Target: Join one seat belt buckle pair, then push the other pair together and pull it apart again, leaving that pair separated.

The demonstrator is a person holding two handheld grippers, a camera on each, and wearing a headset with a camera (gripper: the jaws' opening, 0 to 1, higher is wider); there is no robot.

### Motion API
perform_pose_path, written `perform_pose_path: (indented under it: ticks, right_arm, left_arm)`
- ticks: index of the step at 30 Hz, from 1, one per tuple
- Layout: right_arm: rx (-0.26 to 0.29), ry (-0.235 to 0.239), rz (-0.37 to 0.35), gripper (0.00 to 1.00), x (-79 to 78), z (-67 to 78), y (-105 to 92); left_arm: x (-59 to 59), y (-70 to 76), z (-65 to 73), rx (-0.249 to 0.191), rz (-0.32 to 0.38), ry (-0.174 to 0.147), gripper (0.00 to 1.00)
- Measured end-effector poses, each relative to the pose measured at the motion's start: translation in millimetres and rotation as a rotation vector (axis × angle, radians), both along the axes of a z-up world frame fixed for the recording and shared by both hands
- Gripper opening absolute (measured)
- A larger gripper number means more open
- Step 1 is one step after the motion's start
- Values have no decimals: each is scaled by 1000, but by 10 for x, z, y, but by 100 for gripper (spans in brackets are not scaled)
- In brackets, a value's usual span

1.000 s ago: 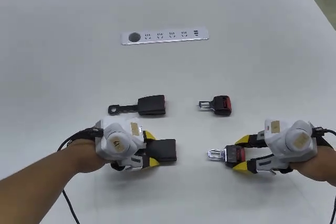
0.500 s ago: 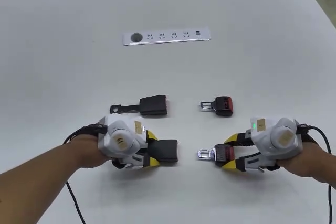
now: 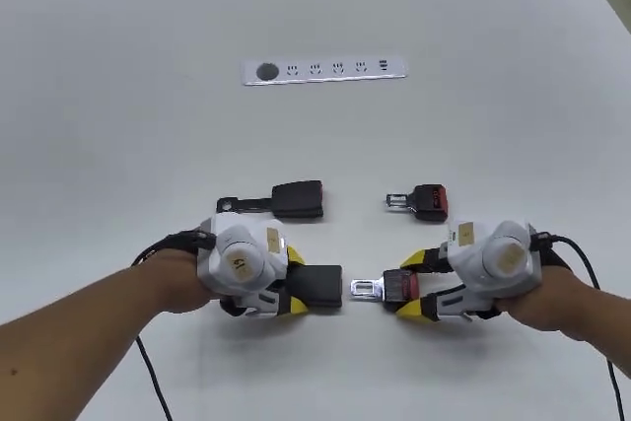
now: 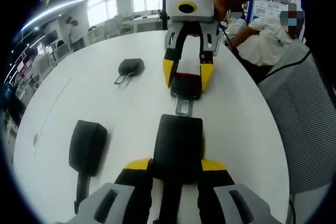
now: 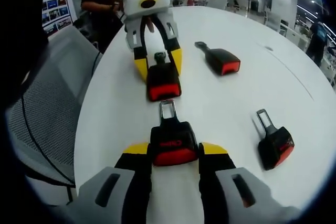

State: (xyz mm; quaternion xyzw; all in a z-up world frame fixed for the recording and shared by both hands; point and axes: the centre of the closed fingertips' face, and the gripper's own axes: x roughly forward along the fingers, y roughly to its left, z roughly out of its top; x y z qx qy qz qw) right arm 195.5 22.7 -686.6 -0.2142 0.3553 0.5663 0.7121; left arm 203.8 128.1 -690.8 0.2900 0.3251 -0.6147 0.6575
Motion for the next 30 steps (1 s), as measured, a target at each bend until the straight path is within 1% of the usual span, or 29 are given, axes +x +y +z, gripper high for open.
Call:
perform_pose_path:
  ticks: [6,10,13,14,16,22,30]
  right_arm:
    - [7,-3,11,34,-5,20,124]
    - [13,-4,14,34,-4,6,175]
    - [29,-7,8,34,-7,-7,270]
    - [23,-14,11,34,-3,-8,281]
    - [25,-8,8,34,2,-34,247]
    - [19,-5,2,34,-20,-47,270]
    - [16,0,4,33,-49,-19,318]
  left_arm:
    - [0,-2,-6,7,-3,-1,34]
    - [-1,-7,0,14,-1,0,34]
    - [-6,-23,11,23,0,1,34]
    - [-7,-20,11,26,-3,-1,34]
    - [-5,-19,9,25,-2,0,34]
    - [-4,-21,3,39,4,5,34]
    - [-5,-11,-2,53,-4,8,33]
